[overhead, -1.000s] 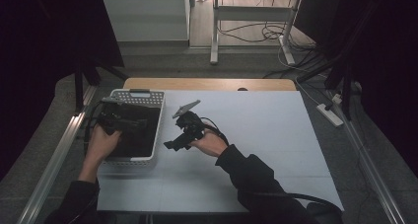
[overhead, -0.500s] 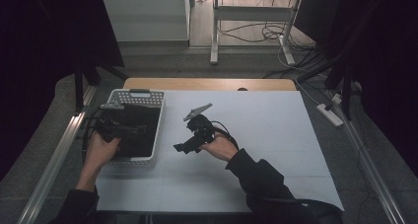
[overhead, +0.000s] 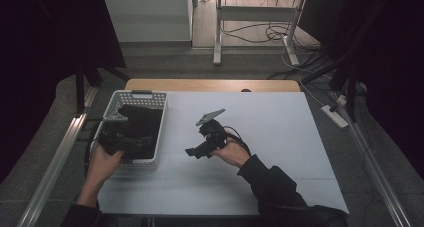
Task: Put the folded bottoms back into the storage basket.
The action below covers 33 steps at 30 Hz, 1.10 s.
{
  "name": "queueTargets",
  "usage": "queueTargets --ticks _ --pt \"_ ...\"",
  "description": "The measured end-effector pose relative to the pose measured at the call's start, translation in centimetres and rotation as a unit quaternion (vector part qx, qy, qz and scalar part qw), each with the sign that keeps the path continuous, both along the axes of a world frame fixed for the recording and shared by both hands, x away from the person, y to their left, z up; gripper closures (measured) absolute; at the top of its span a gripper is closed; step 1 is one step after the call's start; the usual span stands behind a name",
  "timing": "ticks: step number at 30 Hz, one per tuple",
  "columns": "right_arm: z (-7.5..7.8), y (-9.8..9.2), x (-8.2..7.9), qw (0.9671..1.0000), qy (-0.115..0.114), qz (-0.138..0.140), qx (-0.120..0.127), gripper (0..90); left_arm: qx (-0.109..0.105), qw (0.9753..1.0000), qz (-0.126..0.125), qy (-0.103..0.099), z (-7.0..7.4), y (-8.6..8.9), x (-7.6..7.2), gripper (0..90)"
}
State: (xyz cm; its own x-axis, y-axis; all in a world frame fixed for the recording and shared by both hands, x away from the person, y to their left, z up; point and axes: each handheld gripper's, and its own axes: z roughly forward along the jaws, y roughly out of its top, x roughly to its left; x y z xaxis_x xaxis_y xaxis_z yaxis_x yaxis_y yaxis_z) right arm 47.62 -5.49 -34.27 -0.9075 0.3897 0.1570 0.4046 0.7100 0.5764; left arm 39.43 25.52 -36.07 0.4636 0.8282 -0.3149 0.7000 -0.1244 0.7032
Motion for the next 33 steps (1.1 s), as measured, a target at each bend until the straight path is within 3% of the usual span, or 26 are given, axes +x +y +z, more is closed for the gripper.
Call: queueTargets --ticks 8,13,23,33 --pt "0.2 -1.0 -0.2 1.0 -0.009 -0.001 -0.005 0.0 -0.026 0.9996 0.005 -0.009 0.0 -0.2 -2.0 0.0" --pt "0.2 -1.5 -0.5 0.9998 -0.014 0.0 -0.01 0.0 -0.019 0.9997 0.004 -0.013 0.1 -0.6 -3.1 0.0" --pt "0.2 -2.4 -1.1 0.9997 -0.018 0.003 -0.016 0.0 -0.027 0.9995 0.006 -0.017 0.0 -1.1 -5.5 0.0" --pt "0.4 -4.0 -1.5 0.9996 -0.021 -0.007 -0.014 0.0 -0.024 0.9995 0.014 -0.016 -0.1 -0.5 -8.2 0.0"
